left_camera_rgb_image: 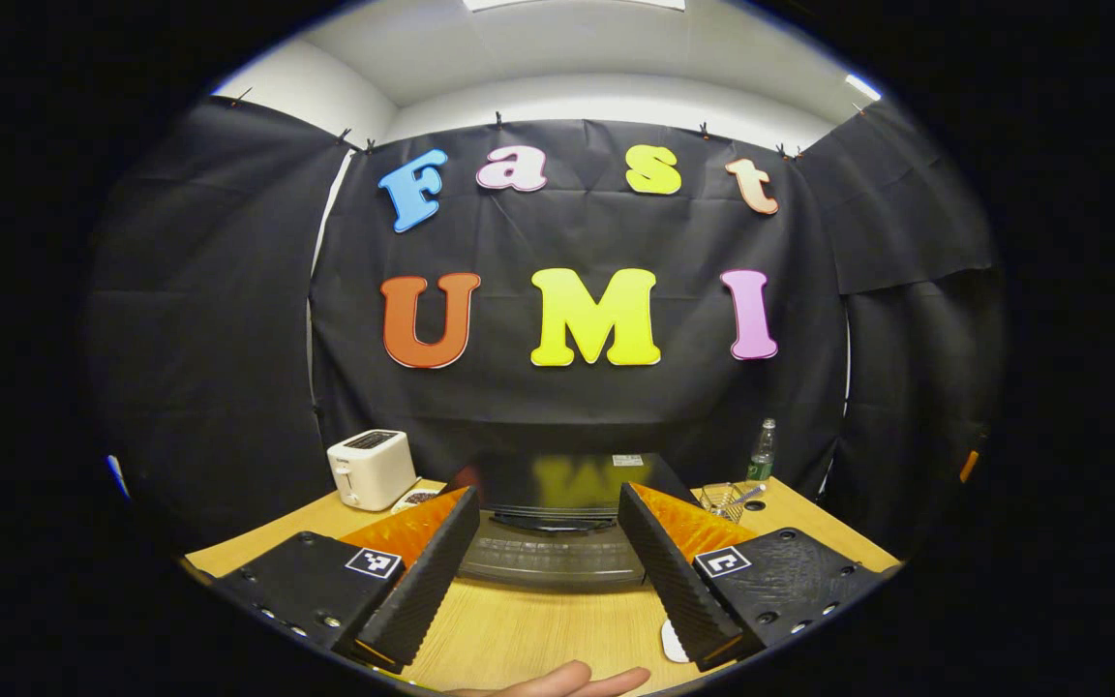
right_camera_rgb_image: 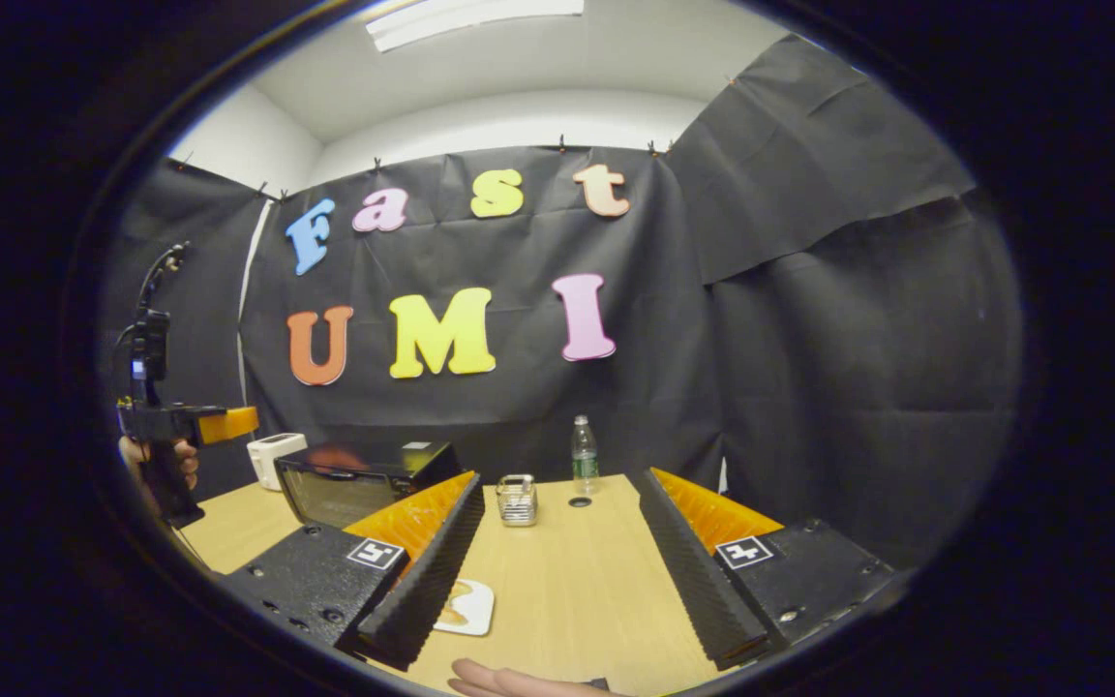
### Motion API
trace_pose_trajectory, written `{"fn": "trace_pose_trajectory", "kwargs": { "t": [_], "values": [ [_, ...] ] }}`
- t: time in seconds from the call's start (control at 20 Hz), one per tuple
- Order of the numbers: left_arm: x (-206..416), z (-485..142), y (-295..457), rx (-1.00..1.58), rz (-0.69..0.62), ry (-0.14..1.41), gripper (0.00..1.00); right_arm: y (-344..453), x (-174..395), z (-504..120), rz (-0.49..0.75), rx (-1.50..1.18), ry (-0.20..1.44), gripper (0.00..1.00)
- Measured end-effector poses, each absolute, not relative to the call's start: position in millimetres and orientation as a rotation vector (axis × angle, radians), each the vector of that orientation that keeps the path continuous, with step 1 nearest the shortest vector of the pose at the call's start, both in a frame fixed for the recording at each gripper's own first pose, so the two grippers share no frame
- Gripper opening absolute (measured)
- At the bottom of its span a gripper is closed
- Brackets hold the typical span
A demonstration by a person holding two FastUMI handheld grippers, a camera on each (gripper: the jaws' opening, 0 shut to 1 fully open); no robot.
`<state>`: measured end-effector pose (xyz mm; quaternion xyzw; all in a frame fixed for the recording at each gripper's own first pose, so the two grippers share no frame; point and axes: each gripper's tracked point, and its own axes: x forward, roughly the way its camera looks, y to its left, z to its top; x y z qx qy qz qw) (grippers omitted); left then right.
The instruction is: Open the electric oven with the left hand, put the food in, and close the electric oven.
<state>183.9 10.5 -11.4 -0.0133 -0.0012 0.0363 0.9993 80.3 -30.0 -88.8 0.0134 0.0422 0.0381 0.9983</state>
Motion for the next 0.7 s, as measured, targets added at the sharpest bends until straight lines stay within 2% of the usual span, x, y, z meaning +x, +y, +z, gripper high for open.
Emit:
{"fn": "trace_pose_trajectory", "kwargs": {
  "t": [0.3,0.7],
  "values": [
    [262.5,-42.7,4.0,-0.036,0.022,0.064,0.94,-28.9,101.1,-113.1,0.076,0.037,0.114,1.00],
    [316.3,-89.7,12.0,0.024,0.012,0.168,0.95,-29.7,76.4,-70.5,0.020,-0.019,0.029,1.00]
  ]
}}
